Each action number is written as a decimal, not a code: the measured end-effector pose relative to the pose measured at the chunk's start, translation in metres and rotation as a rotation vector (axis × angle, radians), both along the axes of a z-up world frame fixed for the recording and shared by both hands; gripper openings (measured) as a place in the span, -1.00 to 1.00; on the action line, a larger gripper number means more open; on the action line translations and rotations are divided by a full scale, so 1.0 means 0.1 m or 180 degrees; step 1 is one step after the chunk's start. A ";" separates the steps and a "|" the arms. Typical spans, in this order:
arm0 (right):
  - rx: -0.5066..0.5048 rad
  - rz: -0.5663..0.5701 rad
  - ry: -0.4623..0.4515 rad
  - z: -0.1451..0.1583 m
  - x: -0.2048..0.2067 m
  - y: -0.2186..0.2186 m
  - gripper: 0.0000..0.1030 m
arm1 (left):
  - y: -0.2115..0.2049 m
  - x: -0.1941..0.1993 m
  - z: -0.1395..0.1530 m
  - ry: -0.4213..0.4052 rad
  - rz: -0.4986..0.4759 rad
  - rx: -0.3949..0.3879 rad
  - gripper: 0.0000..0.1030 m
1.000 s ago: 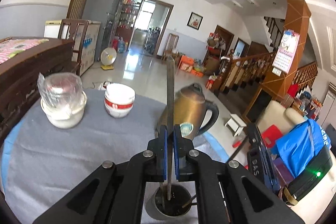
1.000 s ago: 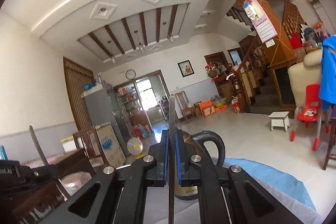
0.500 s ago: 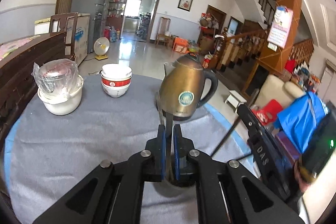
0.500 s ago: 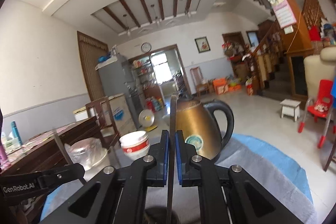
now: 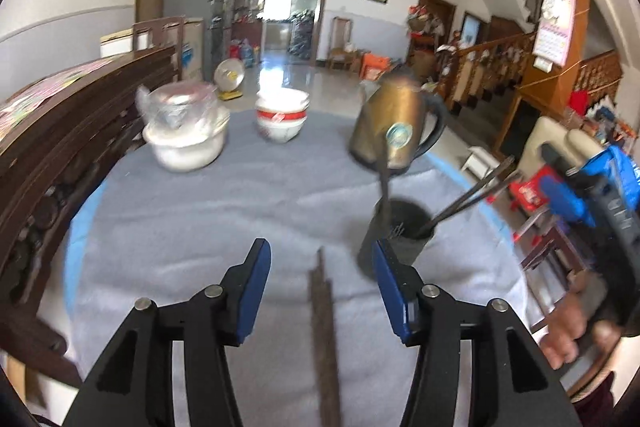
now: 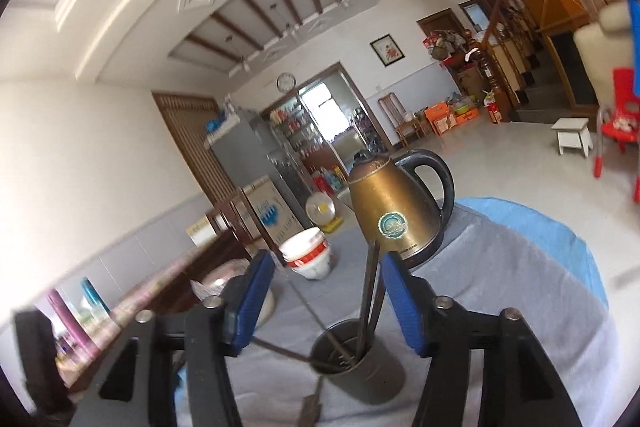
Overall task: Organize utensils
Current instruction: 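Withdraw both open tools from the cup toward the remaining chopsticks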
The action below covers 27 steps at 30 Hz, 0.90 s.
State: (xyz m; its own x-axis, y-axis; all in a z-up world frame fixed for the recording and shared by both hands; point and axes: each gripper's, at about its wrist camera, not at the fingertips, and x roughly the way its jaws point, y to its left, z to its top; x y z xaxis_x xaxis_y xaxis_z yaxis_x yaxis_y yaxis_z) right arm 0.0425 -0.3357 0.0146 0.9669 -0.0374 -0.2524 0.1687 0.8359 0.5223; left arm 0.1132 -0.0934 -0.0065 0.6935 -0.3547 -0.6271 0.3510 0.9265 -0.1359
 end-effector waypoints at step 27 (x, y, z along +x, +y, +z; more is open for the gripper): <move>-0.0518 0.0236 0.0748 -0.04 -0.71 0.81 -0.17 | 0.37 -0.90 0.14 -0.0459 0.0482 0.0684 0.51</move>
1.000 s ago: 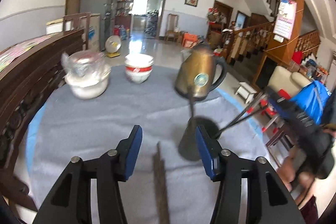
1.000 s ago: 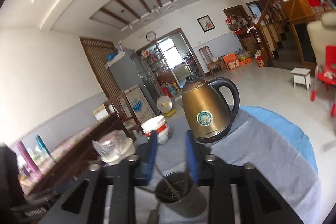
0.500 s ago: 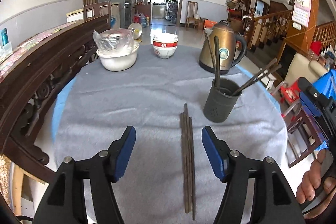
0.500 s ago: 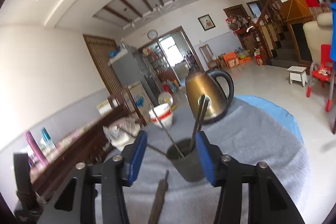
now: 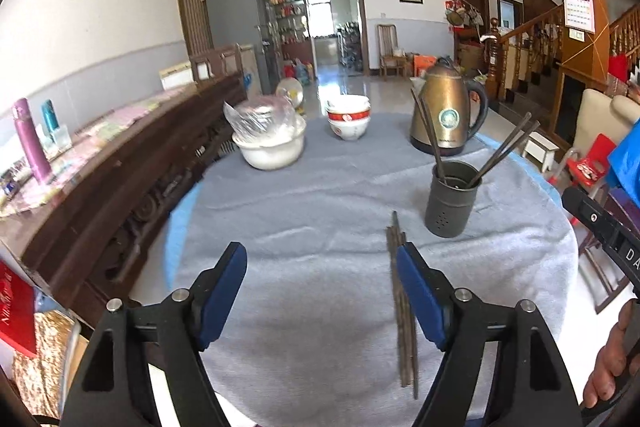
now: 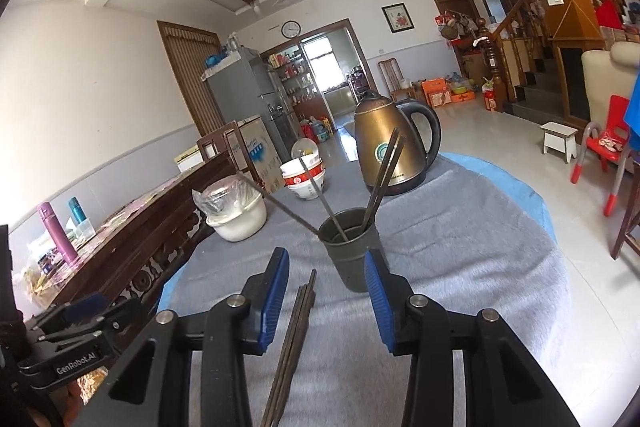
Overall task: Organize utensils
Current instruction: 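Withdraw both open tools from the cup toward the remaining chopsticks, then lower both open tools onto the dark chopstick pile and spread the chopsticks apart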
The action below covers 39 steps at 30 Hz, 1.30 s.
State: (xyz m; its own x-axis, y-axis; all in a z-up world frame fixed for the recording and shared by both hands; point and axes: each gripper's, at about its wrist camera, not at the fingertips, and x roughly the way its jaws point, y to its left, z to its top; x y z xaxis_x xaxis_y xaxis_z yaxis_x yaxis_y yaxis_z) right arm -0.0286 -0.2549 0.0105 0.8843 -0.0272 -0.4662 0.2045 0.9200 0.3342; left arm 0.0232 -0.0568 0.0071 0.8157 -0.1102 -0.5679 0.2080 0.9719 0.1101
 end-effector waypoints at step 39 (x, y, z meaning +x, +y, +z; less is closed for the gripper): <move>0.0247 0.0271 0.0412 -0.74 0.29 0.11 -0.17 | 0.06 0.41 -0.60 0.0322 0.0205 0.0231 0.56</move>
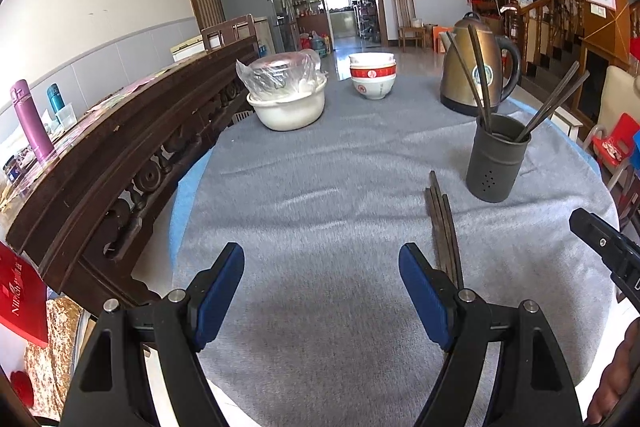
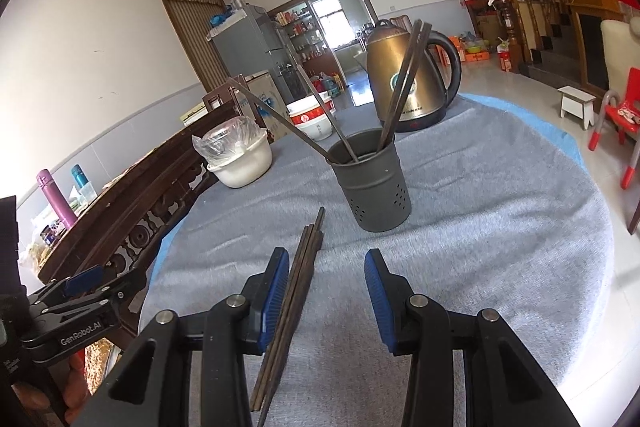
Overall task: Organize utensils
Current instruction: 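Lower both open tools onto the dark chopstick pile and spread the chopsticks apart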
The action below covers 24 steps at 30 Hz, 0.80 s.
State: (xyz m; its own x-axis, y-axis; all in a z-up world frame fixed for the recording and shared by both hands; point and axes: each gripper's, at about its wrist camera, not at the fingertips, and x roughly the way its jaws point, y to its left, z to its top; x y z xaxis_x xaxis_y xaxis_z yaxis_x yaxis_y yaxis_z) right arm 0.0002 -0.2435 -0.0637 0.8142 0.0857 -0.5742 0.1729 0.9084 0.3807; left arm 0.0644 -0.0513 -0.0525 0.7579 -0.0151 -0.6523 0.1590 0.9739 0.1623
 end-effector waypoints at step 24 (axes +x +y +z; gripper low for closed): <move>0.0010 0.0101 0.0150 -0.18 0.09 0.07 -0.17 | -0.05 0.15 -0.22 0.0205 -0.0027 0.0009 0.56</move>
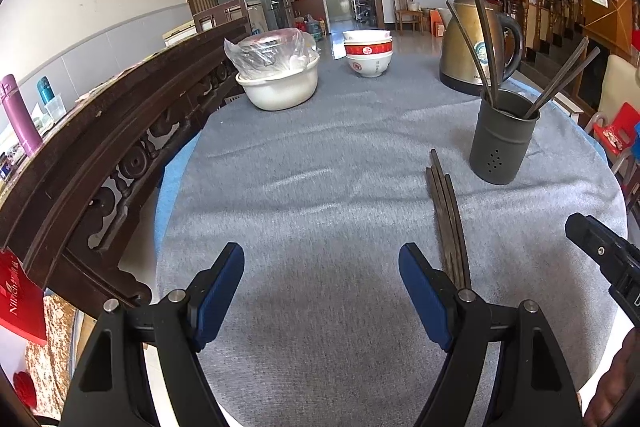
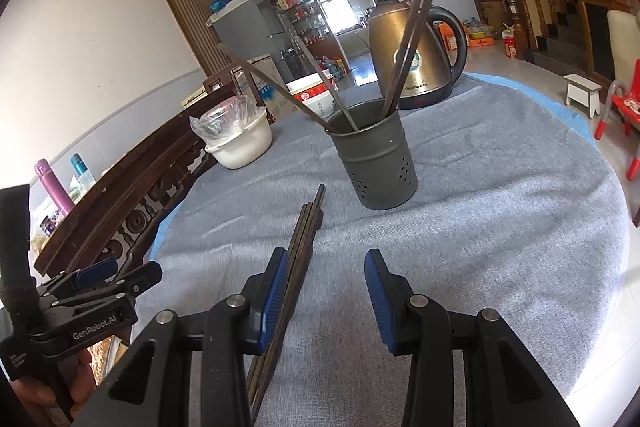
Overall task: Organize utensils
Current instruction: 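Lower both open tools onto the dark chopstick pile and spread the chopsticks apart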
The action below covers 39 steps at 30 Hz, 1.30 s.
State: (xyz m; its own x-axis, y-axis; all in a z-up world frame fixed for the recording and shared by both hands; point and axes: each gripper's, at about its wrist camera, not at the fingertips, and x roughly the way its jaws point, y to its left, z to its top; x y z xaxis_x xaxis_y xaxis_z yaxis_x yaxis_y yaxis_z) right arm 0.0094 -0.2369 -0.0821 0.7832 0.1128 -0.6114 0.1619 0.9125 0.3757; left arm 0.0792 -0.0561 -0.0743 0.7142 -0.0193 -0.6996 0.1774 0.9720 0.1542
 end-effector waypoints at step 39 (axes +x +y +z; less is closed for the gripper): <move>0.0171 -0.0313 0.0120 -0.17 -0.01 -0.40 -0.17 | -0.50 0.46 -0.85 0.1181 -0.0296 -0.0463 0.60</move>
